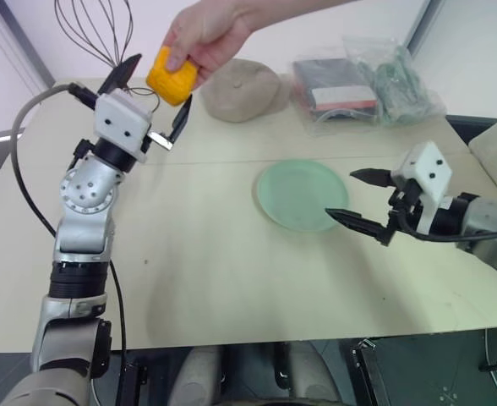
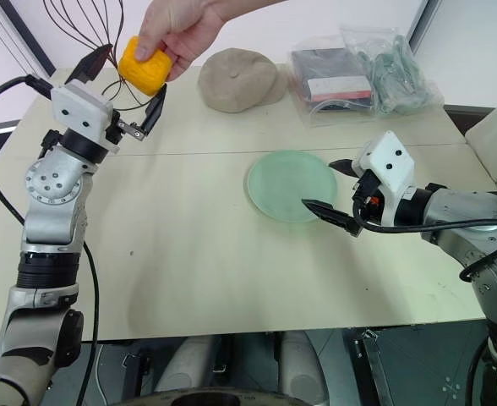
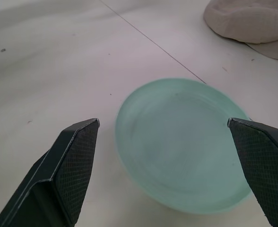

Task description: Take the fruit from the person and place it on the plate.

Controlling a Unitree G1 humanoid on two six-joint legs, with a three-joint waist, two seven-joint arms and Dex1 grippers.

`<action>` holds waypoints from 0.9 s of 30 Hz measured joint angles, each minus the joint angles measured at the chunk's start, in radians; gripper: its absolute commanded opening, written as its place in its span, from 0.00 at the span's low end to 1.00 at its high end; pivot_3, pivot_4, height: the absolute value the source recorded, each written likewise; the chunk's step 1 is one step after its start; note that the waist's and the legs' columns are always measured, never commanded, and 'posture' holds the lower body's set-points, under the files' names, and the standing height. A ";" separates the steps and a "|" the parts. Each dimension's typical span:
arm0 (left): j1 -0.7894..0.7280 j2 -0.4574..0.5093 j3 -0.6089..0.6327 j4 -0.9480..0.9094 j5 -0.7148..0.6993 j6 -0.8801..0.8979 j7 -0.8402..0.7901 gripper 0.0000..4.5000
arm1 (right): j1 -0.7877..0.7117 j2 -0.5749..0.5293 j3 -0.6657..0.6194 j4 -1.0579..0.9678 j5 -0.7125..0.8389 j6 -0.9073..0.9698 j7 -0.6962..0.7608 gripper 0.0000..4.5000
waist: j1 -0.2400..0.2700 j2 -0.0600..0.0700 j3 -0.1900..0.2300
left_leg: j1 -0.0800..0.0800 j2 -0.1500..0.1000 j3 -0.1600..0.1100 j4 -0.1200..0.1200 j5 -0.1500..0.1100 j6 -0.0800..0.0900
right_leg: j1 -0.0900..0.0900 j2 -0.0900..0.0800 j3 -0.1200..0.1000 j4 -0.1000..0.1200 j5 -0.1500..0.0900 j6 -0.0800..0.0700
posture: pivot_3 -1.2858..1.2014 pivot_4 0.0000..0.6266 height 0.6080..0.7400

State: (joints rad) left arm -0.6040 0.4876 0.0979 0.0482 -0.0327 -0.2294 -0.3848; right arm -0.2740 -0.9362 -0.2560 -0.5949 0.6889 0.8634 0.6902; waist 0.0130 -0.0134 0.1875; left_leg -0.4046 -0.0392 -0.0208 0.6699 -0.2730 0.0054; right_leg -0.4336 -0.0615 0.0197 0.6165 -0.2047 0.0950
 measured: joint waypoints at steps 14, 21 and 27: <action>-0.019 -0.005 -0.006 0.046 0.003 -0.029 0.000 0.49 | 0.000 0.001 0.000 -0.004 0.001 0.000 -0.014 1.00 | 0.000 0.000 0.000 | 0.000 0.000 0.000 0.000 0.000 0.000 | 0.000 0.000 0.000 0.000 0.000 0.000 | 0.52 0.24 1.00; -0.019 -0.003 -0.006 0.048 -0.060 0.047 -0.071 0.49 | 0.000 0.001 0.000 -0.009 0.003 0.000 -0.016 1.00 | 0.000 0.000 0.000 | 0.000 0.000 0.000 0.000 0.000 0.000 | 0.000 0.000 0.000 0.000 0.000 0.000 | 0.52 0.24 1.00; -0.088 0.014 -0.002 0.070 -0.294 0.395 -0.260 0.49 | -0.006 0.001 0.005 -0.010 0.003 0.001 -0.014 1.00 | 0.000 0.000 0.000 | -0.003 0.000 -0.003 0.006 0.000 0.001 | 0.000 0.002 -0.003 0.002 0.000 0.000 | 0.52 0.24 1.00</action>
State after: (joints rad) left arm -0.6916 0.5016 0.0962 0.1184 -0.3270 0.1659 -0.6446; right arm -0.2797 -0.9349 -0.2508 -0.6044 0.6924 0.8642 0.6765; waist 0.0131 -0.0137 0.1878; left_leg -0.4076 -0.0388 -0.0239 0.6759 -0.2733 0.0059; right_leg -0.4337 -0.0596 0.0164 0.6185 -0.2047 0.0953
